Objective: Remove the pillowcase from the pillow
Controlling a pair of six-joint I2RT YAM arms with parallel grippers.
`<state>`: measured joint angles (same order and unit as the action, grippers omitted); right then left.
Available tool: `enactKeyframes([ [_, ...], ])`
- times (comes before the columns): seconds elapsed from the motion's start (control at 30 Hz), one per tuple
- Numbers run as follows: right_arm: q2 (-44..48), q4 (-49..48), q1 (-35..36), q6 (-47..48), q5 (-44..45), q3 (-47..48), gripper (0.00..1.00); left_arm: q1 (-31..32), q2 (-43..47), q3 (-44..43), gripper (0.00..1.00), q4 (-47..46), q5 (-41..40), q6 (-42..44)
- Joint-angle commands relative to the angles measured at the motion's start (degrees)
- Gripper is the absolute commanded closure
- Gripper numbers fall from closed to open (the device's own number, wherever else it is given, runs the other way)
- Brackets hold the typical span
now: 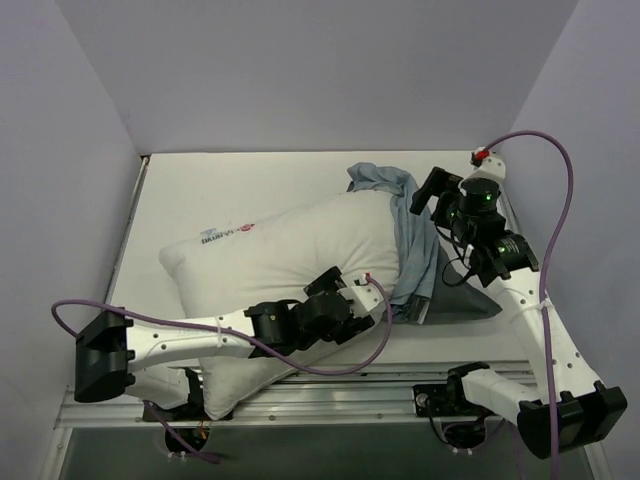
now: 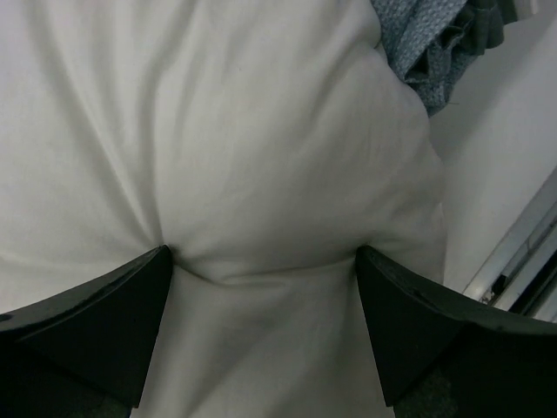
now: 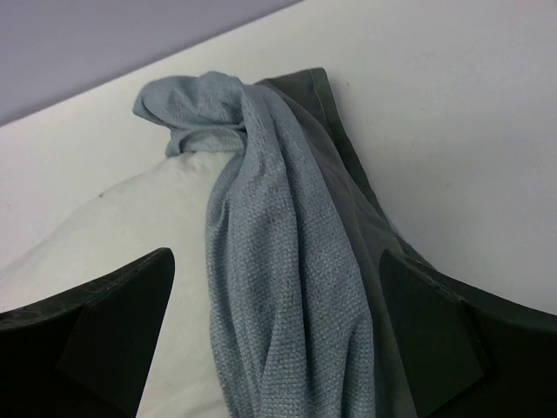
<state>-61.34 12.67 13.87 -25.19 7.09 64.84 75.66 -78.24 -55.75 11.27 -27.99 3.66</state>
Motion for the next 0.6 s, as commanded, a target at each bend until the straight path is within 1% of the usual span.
enactKeyframes([
  [0.0,0.52,-0.45,-0.25,-0.65,0.12,-1.91,0.0,-1.99,-5.51,-0.68,0.06,-4.67,-4.87,-5.22],
  [0.1,0.7,-0.36,-0.16,-0.47,-0.85,-2.87,0.0,-8.13,-8.24,-0.24,0.06,-5.02,-3.92,-6.38],
  [0.13,0.78,-0.36,-0.16,-0.3,-1.11,-3.22,0.0,-12.51,-8.68,0.02,0.06,-5.46,-3.57,-6.04],
  [0.2,1.22,-0.62,-0.16,-0.21,-1.29,-3.84,0.0,-15.96,-9.21,-0.24,0.06,-7.22,-3.91,-4.8],
  [0.23,1.4,-0.97,-0.07,-0.12,-1.64,-4.19,0.0,-18.76,-9.91,-1.37,0.06,-7.57,-4.18,-3.76],
  [0.33,1.58,-1.15,-0.16,-0.12,-2.08,-4.9,0.0,-21.69,-11.23,-4.27,0.06,-7.31,-3.39,0.28],
  [0.43,1.93,-0.89,-0.07,0.14,-2.52,-5.25,0.0,-20.56,-10.1,-8.75,0.06,-4.51,-3.13,3.28],
  [0.47,2.36,-0.8,-0.16,0.49,-2.52,-5.6,0.0,-18.03,-9.31,-9.81,0.06,-3.63,-3.21,4.15],
  [0.5,2.63,-0.8,-0.07,0.67,-2.61,-5.69,0.0,-16.26,-8.52,-9.91,0.06,-3.53,-3.56,6.77],
  [0.53,2.98,-0.54,-0.07,0.84,-2.44,-5.95,0.0,-14.33,-6.95,-9.82,0.06,-3.53,-5.13,8.1],
  [0.57,3.59,-0.54,-0.07,0.93,-2.26,-6.3,0.0,-10.39,-6.23,-9.21,0.06,-3.71,-6.02,9.33],
])
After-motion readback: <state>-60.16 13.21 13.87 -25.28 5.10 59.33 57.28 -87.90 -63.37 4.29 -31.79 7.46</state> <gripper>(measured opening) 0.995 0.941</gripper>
